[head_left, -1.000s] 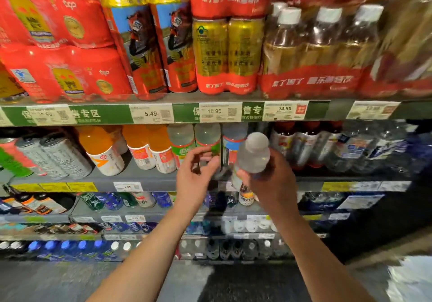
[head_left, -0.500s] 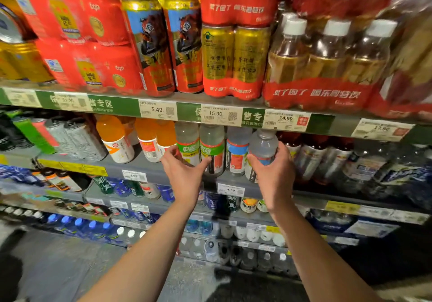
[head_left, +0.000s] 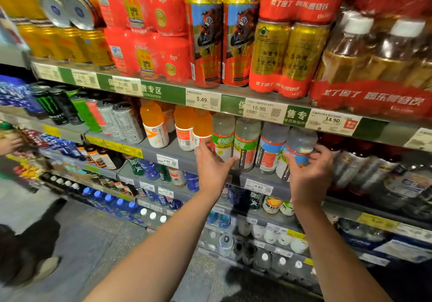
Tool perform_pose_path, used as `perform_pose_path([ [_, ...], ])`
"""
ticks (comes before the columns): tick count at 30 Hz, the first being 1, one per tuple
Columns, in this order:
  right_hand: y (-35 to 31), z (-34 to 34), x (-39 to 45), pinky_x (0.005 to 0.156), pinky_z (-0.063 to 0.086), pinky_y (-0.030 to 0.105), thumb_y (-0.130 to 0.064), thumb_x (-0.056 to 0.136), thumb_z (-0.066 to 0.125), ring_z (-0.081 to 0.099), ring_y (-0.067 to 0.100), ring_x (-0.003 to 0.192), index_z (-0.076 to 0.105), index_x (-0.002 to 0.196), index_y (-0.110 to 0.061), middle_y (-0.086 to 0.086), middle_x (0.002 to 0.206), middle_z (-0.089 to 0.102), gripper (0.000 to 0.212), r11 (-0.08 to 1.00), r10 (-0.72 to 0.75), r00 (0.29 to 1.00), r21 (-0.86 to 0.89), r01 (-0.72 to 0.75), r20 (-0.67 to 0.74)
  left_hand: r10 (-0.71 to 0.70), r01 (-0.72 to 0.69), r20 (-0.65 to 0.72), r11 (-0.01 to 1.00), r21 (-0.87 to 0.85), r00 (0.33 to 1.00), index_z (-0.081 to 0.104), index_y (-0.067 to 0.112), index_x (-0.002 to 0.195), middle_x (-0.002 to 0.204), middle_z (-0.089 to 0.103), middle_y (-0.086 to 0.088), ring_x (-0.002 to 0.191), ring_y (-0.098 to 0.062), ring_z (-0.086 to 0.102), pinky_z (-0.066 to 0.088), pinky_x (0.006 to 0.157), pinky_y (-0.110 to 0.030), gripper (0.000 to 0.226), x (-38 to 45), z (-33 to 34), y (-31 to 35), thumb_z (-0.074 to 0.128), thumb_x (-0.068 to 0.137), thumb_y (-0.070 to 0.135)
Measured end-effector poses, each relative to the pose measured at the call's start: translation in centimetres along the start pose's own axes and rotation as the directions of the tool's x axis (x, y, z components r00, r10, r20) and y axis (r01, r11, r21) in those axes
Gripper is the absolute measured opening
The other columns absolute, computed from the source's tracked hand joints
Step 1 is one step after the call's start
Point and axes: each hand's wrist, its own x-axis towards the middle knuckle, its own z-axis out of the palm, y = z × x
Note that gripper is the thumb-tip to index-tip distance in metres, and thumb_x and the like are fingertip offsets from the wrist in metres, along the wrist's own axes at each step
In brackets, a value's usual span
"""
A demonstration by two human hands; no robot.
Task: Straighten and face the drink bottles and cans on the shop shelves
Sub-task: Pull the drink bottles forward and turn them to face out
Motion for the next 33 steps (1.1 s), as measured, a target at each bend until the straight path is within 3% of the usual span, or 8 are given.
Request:
perform_pose_path([
  [6, -3.4, 1.3, -5.3, 0.1, 0.048, 0.05, -0.009, 0.082, 0.079, 0.055, 0.04, 0.115, 0.053, 0.125, 0.005, 0.026, 0.124, 0.051, 0.052, 0.994, -0.106, 0.993, -0.009, 0.106, -0.059, 0.024, -0.024, 0.001, 0.999, -0.028, 1.0, 0.043, 0.02, 0.131, 0.124, 0.046, 0.003, 0.117, -0.019, 0.052, 0.047, 0.096, -0.031, 0.077, -1.2, -3.7, -2.1, 0.089, 0.071, 0.035],
  [13, -11.8, 4.9, -12.9, 0.097, 0.048, 0.03, -0.015, 0.088, 0.074, 0.054, 0.018, 0.114, 0.056, 0.127, -0.013, -0.007, 0.13, 0.045, 0.043, 0.98, -0.057, 0.985, 0.196, 0.024, 0.165, 0.013, -0.013, -0.002, 0.999, -0.045, 1.0, 0.037, 0.035, 0.122, 0.124, 0.045, 0.005, 0.113, -0.016, 0.052, 0.049, 0.093, -0.034, 0.067, -1.2, -11.0, -5.4, 0.085, 0.075, 0.041],
  [18, -16.2, 8.6, -17.7, 0.096, 0.047, 0.026, -0.008, 0.089, 0.072, 0.052, 0.011, 0.11, 0.056, 0.123, -0.009, -0.001, 0.123, 0.048, 0.038, 0.972, -0.095, 0.973, 0.232, 0.044, 0.213, 0.002, 0.001, 0.057, 0.999, -0.054, 0.998, 0.042, 0.025, 0.125, 0.125, 0.046, -0.001, 0.108, -0.021, 0.058, 0.052, 0.092, -0.04, 0.066, -0.3, -17.3, -8.8, 0.085, 0.076, 0.033],
  [21, -18.2, 11.2, -20.9, 0.09, 0.05, 0.036, -0.004, 0.087, 0.073, 0.055, 0.018, 0.105, 0.059, 0.116, -0.004, 0.007, 0.117, 0.052, 0.032, 0.982, -0.1, 0.965, 0.179, 0.057, 0.242, 0.019, -0.015, 0.104, 0.999, -0.032, 0.994, 0.044, 0.022, 0.13, 0.125, 0.047, 0.004, 0.1, 0.001, 0.055, 0.048, 0.089, -0.028, 0.069, 0.1, -21.0, -11.2, 0.085, 0.076, 0.036],
  [23, -19.0, 13.1, -23.0, 0.089, 0.051, 0.039, -0.003, 0.084, 0.074, 0.057, 0.027, 0.102, 0.062, 0.112, 0.0, 0.013, 0.113, 0.055, 0.03, 0.994, -0.064, 0.961, 0.103, 0.038, 0.268, 0.033, -0.03, 0.148, 0.999, -0.024, 0.988, 0.044, 0.021, 0.131, 0.124, 0.047, 0.005, 0.093, 0.009, 0.051, 0.043, 0.082, -0.02, 0.07, 0.4, -23.1, -12.8, 0.085, 0.076, 0.038],
  [27, -19.0, 15.6, -27.0, 0.108, 0.034, 0.031, -0.017, 0.097, 0.057, 0.053, 0.035, 0.118, 0.06, 0.121, -0.004, 0.012, 0.123, 0.051, 0.028, 0.989, 0.025, 0.867, -0.138, 0.051, 0.497, -0.032, 0.039, 0.242, 0.999, -0.024, 0.97, 0.042, 0.02, 0.131, 0.125, 0.05, 0.001, 0.1, -0.014, 0.055, 0.048, 0.085, -0.028, 0.069, 1.0, -26.2, -16.0, 0.084, 0.078, 0.035],
  [31, -18.4, 16.6, -29.2, 0.097, 0.047, 0.046, -0.024, 0.094, 0.067, 0.055, 0.027, 0.106, 0.054, 0.115, -0.014, 0.004, 0.117, 0.047, 0.026, 0.968, 0.249, 0.82, -0.101, -0.23, 0.515, -0.077, 0.078, 0.28, 0.997, 0.006, 0.957, 0.041, 0.018, 0.132, 0.124, 0.048, 0.0, 0.093, -0.006, 0.052, 0.041, 0.077, -0.01, 0.07, 1.1, -27.8, -18.8, 0.084, 0.079, 0.035],
  [33, -17.9, 17.4, -29.6, 0.097, 0.047, 0.04, -0.027, 0.094, 0.068, 0.056, 0.023, 0.107, 0.055, 0.113, -0.016, 0.005, 0.119, 0.049, 0.026, 0.952, 0.304, 0.788, -0.135, -0.276, 0.535, -0.113, 0.114, 0.28, 0.993, 0.013, 0.953, 0.042, 0.017, 0.132, 0.123, 0.049, -0.001, 0.103, -0.014, 0.054, 0.045, 0.089, -0.024, 0.071, 1.4, -28.0, -20.1, 0.085, 0.078, 0.033],
])
